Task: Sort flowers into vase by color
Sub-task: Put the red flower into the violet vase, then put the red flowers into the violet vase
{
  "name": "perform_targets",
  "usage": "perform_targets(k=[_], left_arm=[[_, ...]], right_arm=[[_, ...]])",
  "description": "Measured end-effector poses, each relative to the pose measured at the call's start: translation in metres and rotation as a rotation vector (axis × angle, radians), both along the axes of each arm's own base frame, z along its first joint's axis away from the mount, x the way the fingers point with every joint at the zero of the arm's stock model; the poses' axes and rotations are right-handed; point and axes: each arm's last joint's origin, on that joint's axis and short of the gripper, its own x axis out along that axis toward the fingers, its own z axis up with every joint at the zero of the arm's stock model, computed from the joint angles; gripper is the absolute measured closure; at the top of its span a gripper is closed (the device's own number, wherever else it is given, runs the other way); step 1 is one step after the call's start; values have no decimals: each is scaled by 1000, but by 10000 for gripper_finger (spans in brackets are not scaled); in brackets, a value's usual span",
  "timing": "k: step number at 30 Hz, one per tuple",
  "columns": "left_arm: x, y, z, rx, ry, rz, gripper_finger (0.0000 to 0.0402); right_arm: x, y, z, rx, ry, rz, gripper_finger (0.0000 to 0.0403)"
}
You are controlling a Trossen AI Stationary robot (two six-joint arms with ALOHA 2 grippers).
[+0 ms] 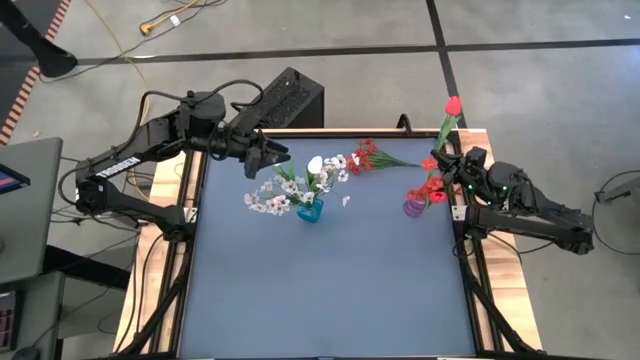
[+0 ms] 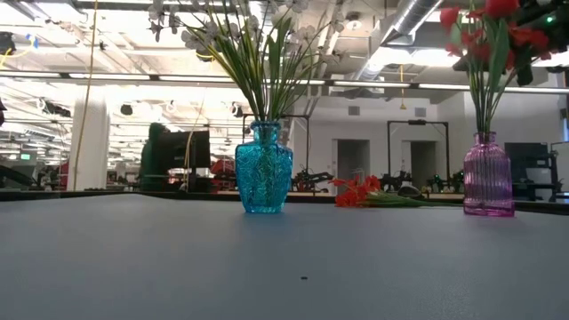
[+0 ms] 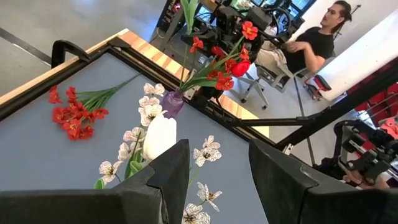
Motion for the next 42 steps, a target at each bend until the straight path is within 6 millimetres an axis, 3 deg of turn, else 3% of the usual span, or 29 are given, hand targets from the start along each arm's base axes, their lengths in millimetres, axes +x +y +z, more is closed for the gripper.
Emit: perform_targets(k=[9,24,30,42], left_arm=[[0,0,0,6,1,16,247],[0,0,0,-7,-1,3,247],[0,0,0,-18,-2,-7,247],[0,-2,0,-6,-6,-65,247]], right_arm=[[1,1,-3,14,23,55,373],[0,4,-1,46,37,138,224],[-14,8,19,57,40,159,199],[-44,17,76,59,37,163,216]])
